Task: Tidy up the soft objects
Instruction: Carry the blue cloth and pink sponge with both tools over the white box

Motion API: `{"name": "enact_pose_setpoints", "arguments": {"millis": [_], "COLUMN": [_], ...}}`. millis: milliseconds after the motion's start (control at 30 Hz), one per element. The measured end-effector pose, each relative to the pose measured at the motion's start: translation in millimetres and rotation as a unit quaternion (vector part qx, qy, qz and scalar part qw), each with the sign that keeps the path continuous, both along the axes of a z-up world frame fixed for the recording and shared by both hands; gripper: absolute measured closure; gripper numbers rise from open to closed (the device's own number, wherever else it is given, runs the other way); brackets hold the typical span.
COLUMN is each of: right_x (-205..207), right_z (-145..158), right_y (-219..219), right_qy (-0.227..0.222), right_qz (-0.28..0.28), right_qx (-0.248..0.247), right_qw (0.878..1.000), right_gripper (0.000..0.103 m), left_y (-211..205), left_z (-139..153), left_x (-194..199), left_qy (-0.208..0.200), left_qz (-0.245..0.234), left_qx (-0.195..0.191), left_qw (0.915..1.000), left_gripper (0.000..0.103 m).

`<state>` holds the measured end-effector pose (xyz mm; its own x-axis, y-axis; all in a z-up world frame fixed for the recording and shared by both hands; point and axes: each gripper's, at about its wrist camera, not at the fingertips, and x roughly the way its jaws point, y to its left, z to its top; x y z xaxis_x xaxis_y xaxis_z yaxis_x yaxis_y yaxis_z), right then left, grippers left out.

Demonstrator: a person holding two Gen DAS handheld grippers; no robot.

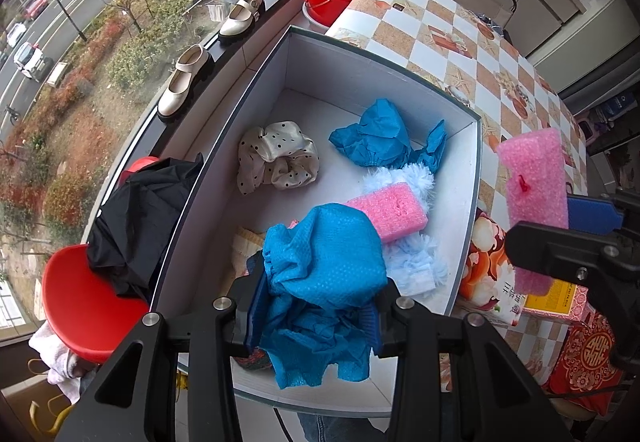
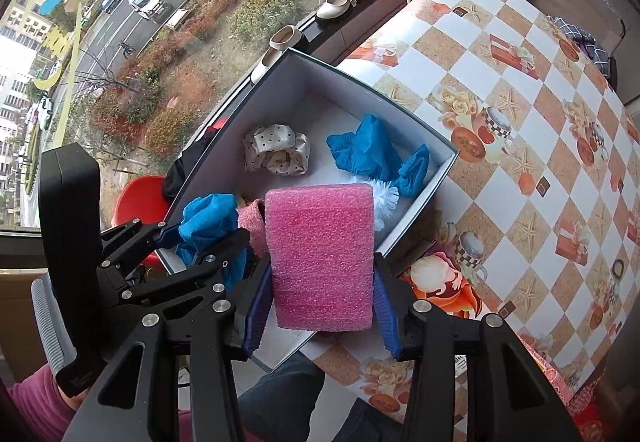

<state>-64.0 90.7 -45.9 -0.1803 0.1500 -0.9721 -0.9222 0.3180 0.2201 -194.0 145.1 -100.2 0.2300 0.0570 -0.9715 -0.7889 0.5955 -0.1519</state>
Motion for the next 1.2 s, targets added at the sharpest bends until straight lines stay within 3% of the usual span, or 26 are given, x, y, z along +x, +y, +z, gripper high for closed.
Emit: {"name": "enact_pose_setpoints", "arguments": {"millis": [1000,1100,1167,1200], "right_x": [0,3,5,7], "right_z": [-9,-10,-9,-8], "right_y": [20,23,23,24], "right_qy": [-0.002,0.001,0.007,0.009], "right_qz": [0.010,0.007,0.001,-0.002], "right_qx": [-0.006,-0.005,0.000,0.002], "right_qw": [1.000,1.000,1.000,1.000], "right_gripper": [0.056,0.056,0.055,0.053], "left_y": [-3,-4,-3,-2], "left_z": [-4,1,6,8], "left_x": [-4,-6,-9,-12], "left_qy": [0.007,0.016,0.037,0.035], "left_qz": [0.002,0.013,0.028,0.033], "left_qx": [0.000,0.025,0.057,0.063], "left_qw": [1.0000,0.9995,0.9973,0.9968], "left_gripper": [0.061,0.054,0.037,0.034]}}
